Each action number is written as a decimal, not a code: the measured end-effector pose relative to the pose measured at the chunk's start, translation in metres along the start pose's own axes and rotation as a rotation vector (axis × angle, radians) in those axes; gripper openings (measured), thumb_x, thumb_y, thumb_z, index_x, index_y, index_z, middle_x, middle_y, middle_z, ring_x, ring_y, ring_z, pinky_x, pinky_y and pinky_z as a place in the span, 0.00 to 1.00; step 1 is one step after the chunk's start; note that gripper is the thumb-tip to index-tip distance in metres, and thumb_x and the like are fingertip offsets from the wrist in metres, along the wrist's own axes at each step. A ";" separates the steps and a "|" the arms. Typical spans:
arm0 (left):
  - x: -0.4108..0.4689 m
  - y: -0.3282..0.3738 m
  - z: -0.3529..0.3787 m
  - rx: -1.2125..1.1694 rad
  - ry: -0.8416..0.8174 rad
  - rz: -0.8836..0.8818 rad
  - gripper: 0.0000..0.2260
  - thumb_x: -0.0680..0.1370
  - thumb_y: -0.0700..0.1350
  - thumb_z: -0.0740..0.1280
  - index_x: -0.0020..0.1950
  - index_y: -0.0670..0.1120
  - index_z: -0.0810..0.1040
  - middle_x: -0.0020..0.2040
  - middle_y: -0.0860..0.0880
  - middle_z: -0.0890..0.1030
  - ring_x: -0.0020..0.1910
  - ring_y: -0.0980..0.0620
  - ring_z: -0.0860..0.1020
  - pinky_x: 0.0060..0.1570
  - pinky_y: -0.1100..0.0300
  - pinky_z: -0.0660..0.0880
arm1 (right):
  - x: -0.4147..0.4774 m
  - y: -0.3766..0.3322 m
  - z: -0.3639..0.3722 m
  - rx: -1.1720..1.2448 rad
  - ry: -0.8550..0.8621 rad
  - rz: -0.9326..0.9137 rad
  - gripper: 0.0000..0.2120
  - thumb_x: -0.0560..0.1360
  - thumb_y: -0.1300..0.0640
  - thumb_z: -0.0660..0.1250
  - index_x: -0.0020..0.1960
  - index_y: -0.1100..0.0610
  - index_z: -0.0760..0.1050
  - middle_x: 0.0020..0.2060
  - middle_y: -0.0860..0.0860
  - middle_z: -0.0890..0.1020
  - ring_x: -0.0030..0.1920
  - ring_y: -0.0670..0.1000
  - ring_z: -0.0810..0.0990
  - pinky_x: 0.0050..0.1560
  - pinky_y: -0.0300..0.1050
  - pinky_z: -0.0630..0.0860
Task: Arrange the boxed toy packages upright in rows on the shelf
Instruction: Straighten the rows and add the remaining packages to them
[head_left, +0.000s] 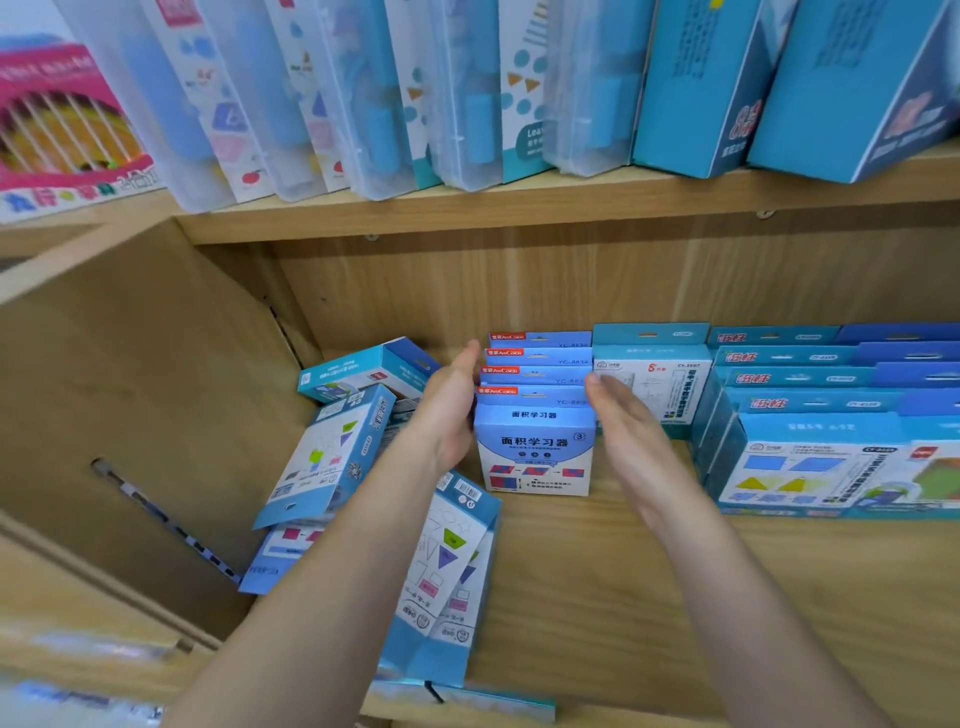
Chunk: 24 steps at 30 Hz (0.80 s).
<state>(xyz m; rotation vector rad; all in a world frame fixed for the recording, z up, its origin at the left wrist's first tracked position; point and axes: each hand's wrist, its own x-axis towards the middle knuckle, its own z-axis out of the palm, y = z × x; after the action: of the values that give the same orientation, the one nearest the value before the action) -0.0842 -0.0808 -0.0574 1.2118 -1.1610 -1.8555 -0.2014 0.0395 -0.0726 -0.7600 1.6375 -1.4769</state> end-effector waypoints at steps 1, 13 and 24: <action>-0.008 0.002 -0.003 0.070 0.024 0.060 0.22 0.79 0.55 0.61 0.68 0.43 0.69 0.59 0.45 0.80 0.57 0.50 0.80 0.55 0.52 0.76 | -0.004 -0.003 -0.002 -0.068 0.028 -0.037 0.30 0.79 0.42 0.58 0.77 0.51 0.55 0.73 0.44 0.64 0.70 0.45 0.64 0.64 0.40 0.60; -0.114 -0.008 -0.122 0.625 0.291 0.574 0.15 0.76 0.37 0.66 0.46 0.59 0.80 0.48 0.59 0.82 0.43 0.62 0.79 0.40 0.64 0.76 | -0.081 0.022 0.034 -0.471 -0.137 -0.432 0.22 0.76 0.50 0.65 0.69 0.43 0.66 0.63 0.37 0.73 0.64 0.36 0.69 0.67 0.44 0.69; -0.096 -0.032 -0.165 1.148 0.202 0.352 0.24 0.78 0.43 0.61 0.73 0.58 0.63 0.70 0.56 0.69 0.56 0.51 0.78 0.45 0.58 0.77 | -0.105 0.043 0.078 -1.066 -0.525 -0.541 0.31 0.74 0.34 0.44 0.75 0.39 0.43 0.77 0.44 0.41 0.76 0.47 0.39 0.74 0.49 0.51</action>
<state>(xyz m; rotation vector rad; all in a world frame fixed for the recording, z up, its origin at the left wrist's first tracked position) 0.1032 -0.0410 -0.0821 1.5373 -2.2390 -0.6951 -0.0781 0.0940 -0.0998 -2.0905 1.7846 -0.4762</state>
